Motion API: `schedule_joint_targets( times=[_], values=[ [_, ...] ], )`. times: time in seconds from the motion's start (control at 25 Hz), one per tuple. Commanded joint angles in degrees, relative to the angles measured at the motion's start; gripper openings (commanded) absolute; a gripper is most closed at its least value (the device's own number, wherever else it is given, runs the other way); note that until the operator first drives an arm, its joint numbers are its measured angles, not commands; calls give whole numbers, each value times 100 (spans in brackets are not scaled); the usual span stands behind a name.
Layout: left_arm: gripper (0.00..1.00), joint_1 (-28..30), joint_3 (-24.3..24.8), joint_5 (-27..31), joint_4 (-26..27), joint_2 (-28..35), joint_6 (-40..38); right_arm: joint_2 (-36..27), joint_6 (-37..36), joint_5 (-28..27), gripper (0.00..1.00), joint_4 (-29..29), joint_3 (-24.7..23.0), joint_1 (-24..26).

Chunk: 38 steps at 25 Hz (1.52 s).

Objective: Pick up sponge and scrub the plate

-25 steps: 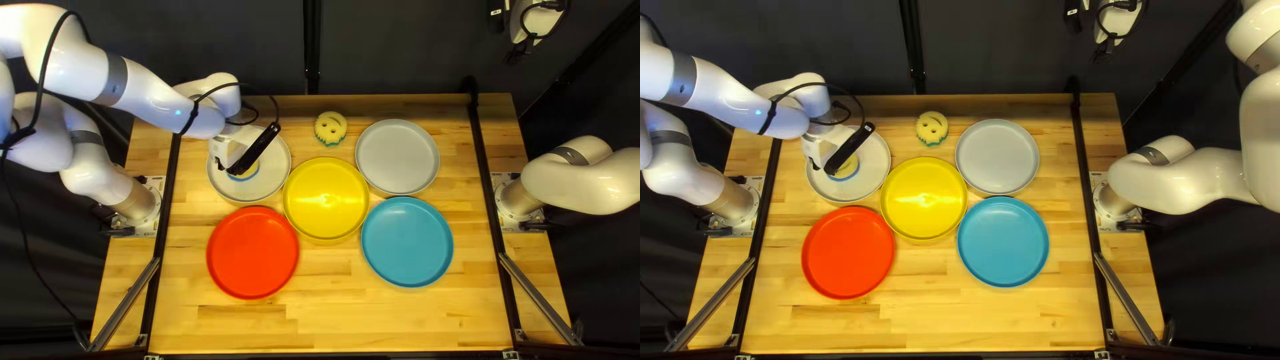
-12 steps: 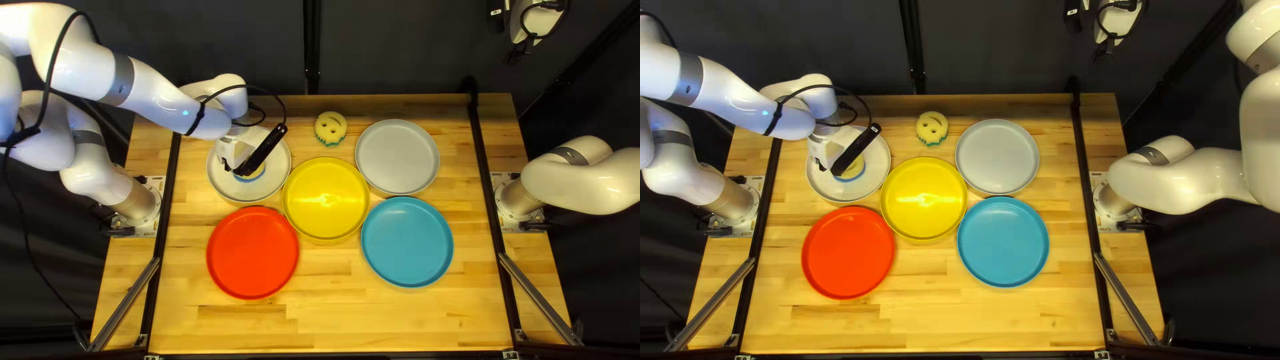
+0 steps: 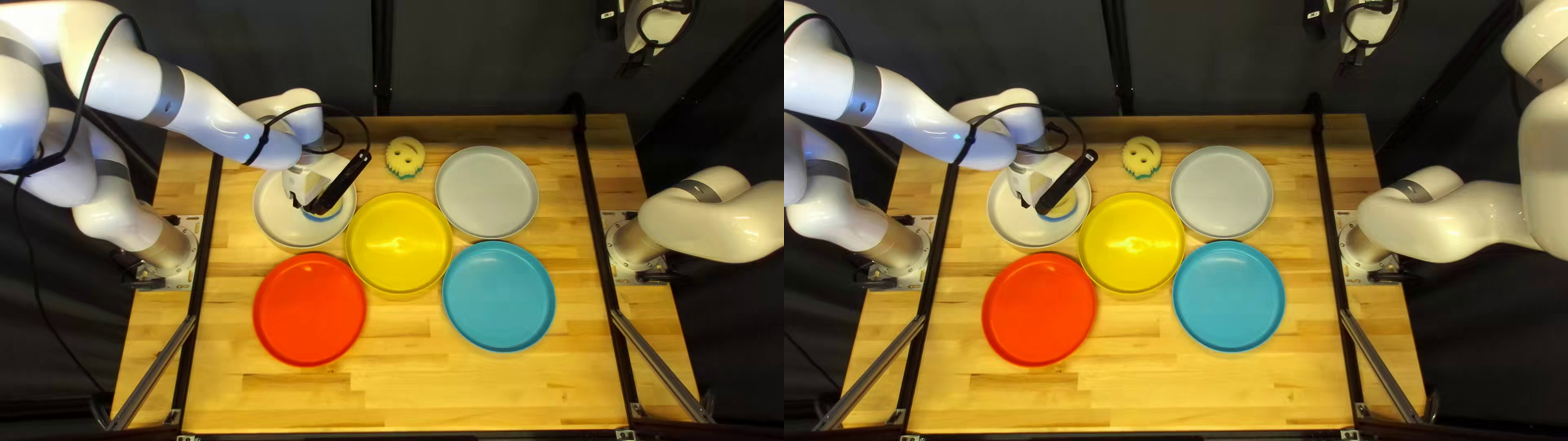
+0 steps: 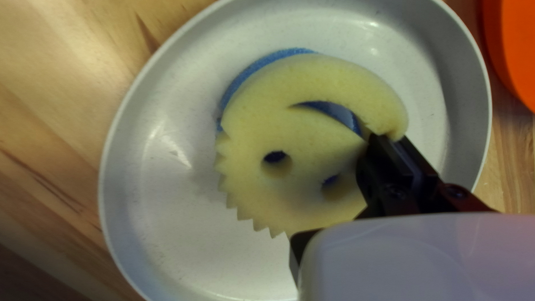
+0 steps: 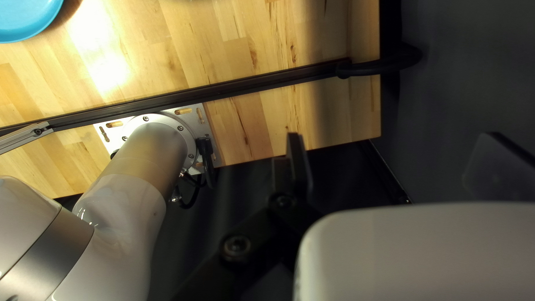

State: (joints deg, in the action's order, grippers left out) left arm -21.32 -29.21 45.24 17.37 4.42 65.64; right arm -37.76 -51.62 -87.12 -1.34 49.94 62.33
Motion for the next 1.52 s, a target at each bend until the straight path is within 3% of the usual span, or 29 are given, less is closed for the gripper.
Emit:
schedule_joint_targets(
  times=[0.04, 0.16, 0.48, 1.0, 1.32, 1.52],
  values=[
    [0, -60, 506, 12, -30, 494, -52, 0, 0, 0, 100, 0, 0, 0],
    [0, -3, 636, 73, -41, 696, -175, 0, 0, 0, 100, 0, 0, 0],
    [0, 684, 271, 249, -135, 900, -955, 0, 0, 0, 100, 0, 0, 0],
    [0, 2165, -869, 553, -998, 1030, -2880, 0, 0, 0, 100, 0, 0, 0],
    [0, 2108, -1056, -98, -926, 386, -2439, 0, 0, 0, 100, 0, 0, 0],
    [0, 2108, -1056, -98, -926, 386, -2439, 0, 0, 0, 100, 0, 0, 0]
  ],
)
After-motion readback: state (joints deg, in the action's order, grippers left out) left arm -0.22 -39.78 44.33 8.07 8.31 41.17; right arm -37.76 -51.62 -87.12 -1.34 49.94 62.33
